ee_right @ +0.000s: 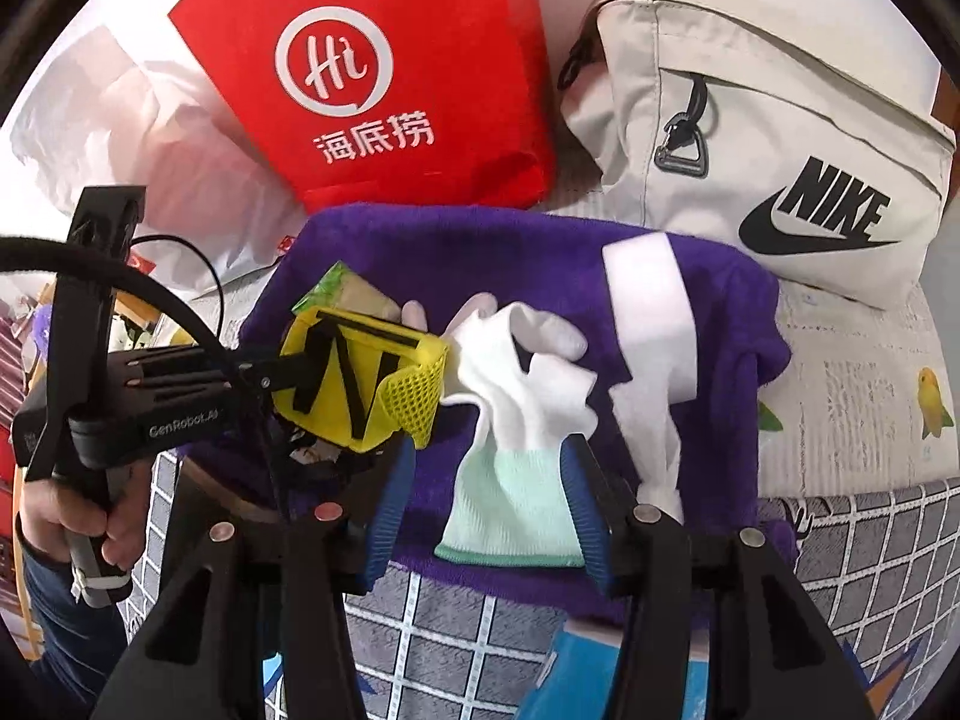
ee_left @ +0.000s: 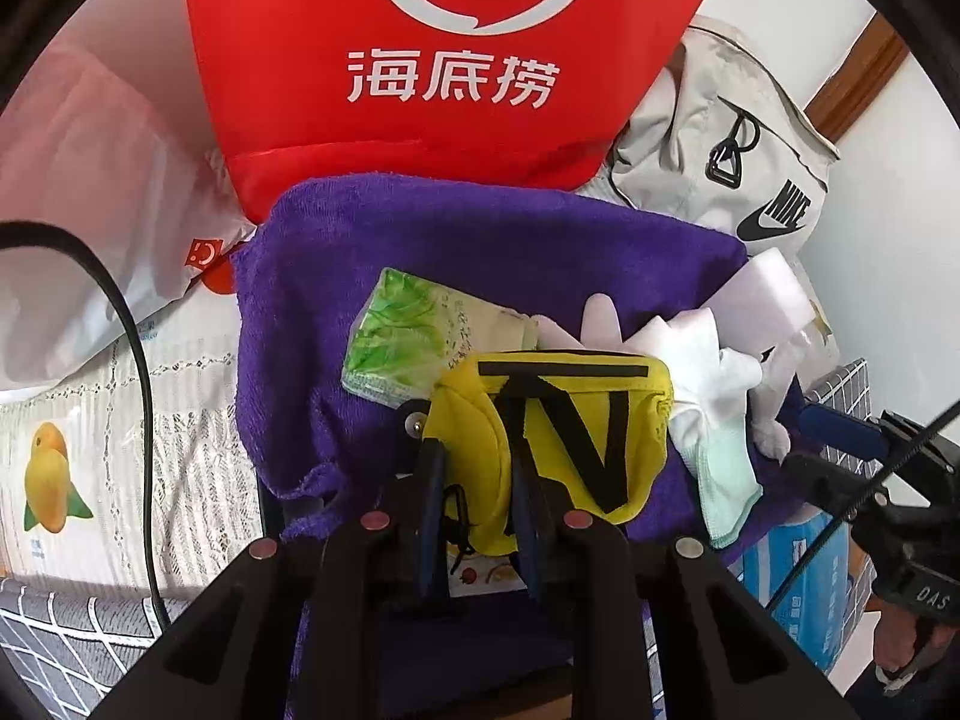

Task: Organize soft objects
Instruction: 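Set the glove and pouch on the purple towel and open both grippers, then grasp the green packet with the right gripper while the left moves toward the clear mesh bag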

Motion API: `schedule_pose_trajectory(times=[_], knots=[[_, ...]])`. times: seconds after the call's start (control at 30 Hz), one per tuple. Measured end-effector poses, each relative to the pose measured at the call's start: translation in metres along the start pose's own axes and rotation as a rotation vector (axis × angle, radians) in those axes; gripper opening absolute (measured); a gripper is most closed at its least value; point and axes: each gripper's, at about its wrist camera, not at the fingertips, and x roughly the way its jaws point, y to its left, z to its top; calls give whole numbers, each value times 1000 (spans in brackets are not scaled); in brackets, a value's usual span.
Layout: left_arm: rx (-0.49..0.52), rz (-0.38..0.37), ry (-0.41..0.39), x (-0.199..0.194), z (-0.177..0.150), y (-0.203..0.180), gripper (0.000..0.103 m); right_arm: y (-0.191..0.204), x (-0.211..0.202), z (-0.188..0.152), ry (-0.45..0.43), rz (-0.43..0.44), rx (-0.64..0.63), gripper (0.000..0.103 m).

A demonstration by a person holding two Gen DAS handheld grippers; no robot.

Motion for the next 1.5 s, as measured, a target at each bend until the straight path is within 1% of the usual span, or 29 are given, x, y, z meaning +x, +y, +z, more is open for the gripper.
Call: schedule_pose_trajectory(times=[0.07,0.1,0.13,0.2,0.27,0.37,0.53,0.63,0.73,0.87,0.93,1.0,1.1,1.17,1.27,1.33,1.37,1.43,1.5], knots=[[-7,-3,21,0,-1,-1,33,0,-2,-3,-1,9,4,50],[-7,11,42,0,-1,-2,46,1,-4,-4,-3,11,1,50],[-3,37,54,0,-1,-4,54,0,-6,-5,-6,9,1,50],[10,66,40,-5,-4,-9,54,-2,-11,-6,-16,8,15,50],[4,57,34,-10,-6,-12,54,-4,-19,-7,-27,26,27,50],[-9,43,21,-21,-8,-14,54,-5,-30,-12,-42,22,31,50],[22,71,-1,-42,-22,-23,54,-3,-53,-28,-62,22,27,50],[49,90,-23,-57,-36,-31,54,0,-67,-42,-76,20,19,50],[89,86,-40,-76,-54,-41,54,3,-81,-58,-81,23,15,50],[140,134,-58,-101,-85,-50,54,9,-101,-83,-94,22,9,50],[150,145,-78,-114,-103,-53,54,12,-109,-99,-93,21,9,50],[138,136,-91,-123,-118,-51,54,14,-115,-114,-96,18,12,50],[105,101,-108,-137,-143,-47,54,15,-121,-140,-89,36,28,50],[80,95,-118,-144,-158,-45,54,16,-123,-156,-86,48,41,50],[71,131,-138,-148,-181,-46,54,18,-124,-179,-73,68,53,50],[56,155,-120,-147,-194,-47,54,21,-123,-196,-61,66,59,50],[48,152,-110,-147,-200,-47,55,22,-123,-204,-56,61,60,50],[28,121,-109,-148,-212,-47,55,27,-118,-223,-29,58,50,50],[-4,91,-103,-149,-221,-45,55,29,-112,-238,-12,70,70,51]])
